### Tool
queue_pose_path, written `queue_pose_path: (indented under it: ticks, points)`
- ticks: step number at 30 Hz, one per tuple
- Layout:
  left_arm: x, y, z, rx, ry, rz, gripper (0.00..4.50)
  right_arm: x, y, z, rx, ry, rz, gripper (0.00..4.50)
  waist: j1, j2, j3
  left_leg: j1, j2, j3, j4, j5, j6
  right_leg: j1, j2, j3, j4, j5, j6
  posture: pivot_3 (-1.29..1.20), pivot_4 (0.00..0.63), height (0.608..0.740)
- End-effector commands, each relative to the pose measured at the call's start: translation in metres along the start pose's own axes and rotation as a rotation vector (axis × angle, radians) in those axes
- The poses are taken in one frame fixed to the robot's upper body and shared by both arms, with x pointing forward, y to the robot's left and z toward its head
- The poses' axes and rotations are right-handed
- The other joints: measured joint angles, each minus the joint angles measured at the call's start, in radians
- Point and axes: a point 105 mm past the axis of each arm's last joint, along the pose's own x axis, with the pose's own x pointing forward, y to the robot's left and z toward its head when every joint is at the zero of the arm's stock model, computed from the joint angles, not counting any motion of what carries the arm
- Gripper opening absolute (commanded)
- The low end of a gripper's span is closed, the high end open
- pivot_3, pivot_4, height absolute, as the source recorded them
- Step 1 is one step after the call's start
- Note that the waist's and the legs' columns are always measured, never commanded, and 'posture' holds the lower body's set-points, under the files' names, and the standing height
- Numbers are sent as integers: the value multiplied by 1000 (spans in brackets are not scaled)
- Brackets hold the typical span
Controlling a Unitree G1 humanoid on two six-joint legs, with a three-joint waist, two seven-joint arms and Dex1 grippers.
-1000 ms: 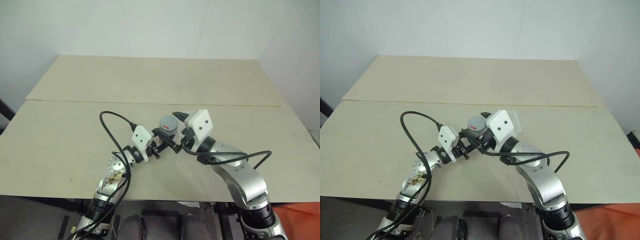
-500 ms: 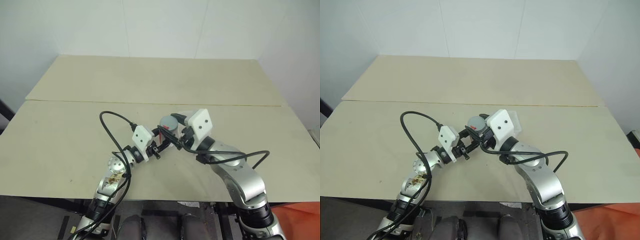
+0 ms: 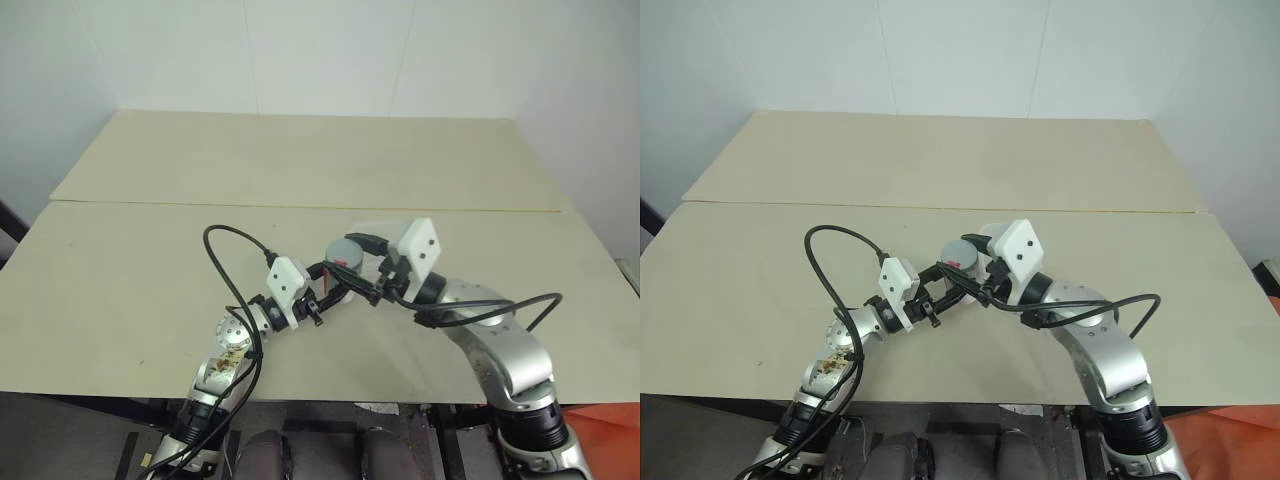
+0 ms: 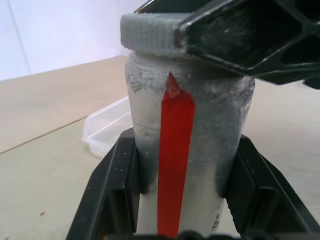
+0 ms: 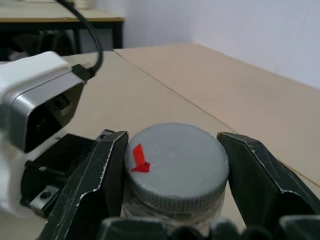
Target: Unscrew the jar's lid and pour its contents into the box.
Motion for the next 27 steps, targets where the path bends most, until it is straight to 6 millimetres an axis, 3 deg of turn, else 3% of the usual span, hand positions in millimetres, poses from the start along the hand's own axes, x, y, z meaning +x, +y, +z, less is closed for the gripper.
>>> queue_pose_path:
  ticks: [1,17,27]
  points:
    - [0,-6,21,39,-84,-46,1929,-6,5,13,-37,-70,141,2808,-1,0,0,0,0,0,0,0,0,0,0,0,0,0,0,0,150,740]
    - [1,-14,25,37,-108,-117,1929,0,-7,20,-29,-128,640,2808,-6,0,0,0,0,0,0,0,0,0,0,0,0,0,0,0,150,740]
    - [3,-17,25,31,-115,-120,1929,9,-19,19,-8,-107,838,2808,-9,0,0,0,1,1,0,0,0,-1,0,1,1,0,0,0,150,740]
